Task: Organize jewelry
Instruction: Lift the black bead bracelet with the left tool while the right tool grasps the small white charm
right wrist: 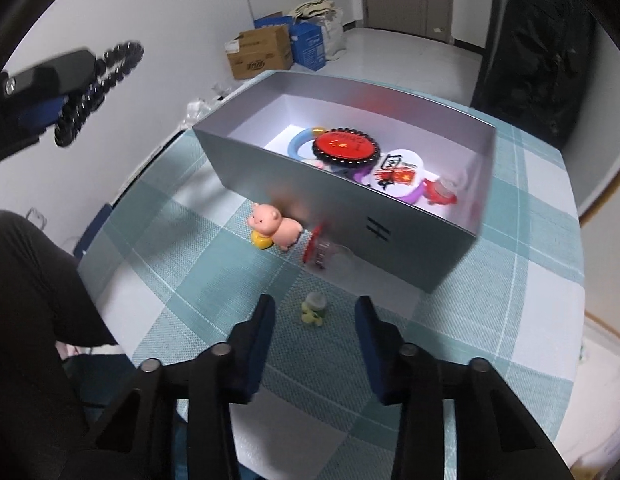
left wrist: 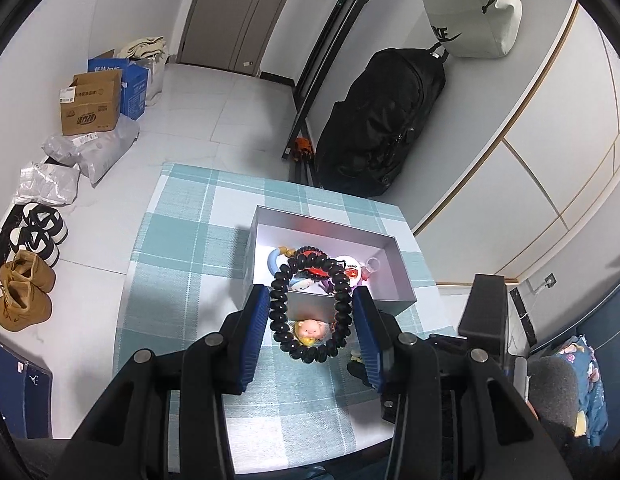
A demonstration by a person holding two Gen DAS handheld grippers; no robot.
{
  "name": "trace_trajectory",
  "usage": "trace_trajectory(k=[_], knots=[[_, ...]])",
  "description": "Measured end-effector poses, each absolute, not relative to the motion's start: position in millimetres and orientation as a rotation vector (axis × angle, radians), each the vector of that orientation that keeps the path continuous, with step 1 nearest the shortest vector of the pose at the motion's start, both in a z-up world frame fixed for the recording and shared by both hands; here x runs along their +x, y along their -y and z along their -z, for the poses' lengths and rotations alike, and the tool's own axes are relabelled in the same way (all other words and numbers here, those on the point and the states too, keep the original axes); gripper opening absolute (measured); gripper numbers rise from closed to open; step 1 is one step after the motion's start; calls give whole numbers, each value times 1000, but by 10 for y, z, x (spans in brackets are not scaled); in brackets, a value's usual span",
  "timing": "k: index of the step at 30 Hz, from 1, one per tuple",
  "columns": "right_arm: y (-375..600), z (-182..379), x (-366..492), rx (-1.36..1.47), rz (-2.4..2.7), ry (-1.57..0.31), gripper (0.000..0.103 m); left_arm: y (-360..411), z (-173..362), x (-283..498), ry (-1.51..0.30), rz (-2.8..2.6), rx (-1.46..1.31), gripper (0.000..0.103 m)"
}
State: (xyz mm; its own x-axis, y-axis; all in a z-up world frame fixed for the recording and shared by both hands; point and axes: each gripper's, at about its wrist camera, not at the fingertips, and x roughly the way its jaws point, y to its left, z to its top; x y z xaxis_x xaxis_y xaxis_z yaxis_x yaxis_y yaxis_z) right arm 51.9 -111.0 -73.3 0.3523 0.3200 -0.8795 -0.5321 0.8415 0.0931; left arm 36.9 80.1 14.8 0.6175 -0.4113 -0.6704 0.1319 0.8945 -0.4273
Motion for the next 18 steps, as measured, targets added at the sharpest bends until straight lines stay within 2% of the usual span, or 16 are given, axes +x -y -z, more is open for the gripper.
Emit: trace_trajectory(k=[9,18], knots=[[971,811,514,-332,-535,-1068,13,-834,-138,385,-860,319,-366,37],[1059,793,554,-259,-551,-1096,11,-795,-122,390,-870,328,-351,37]])
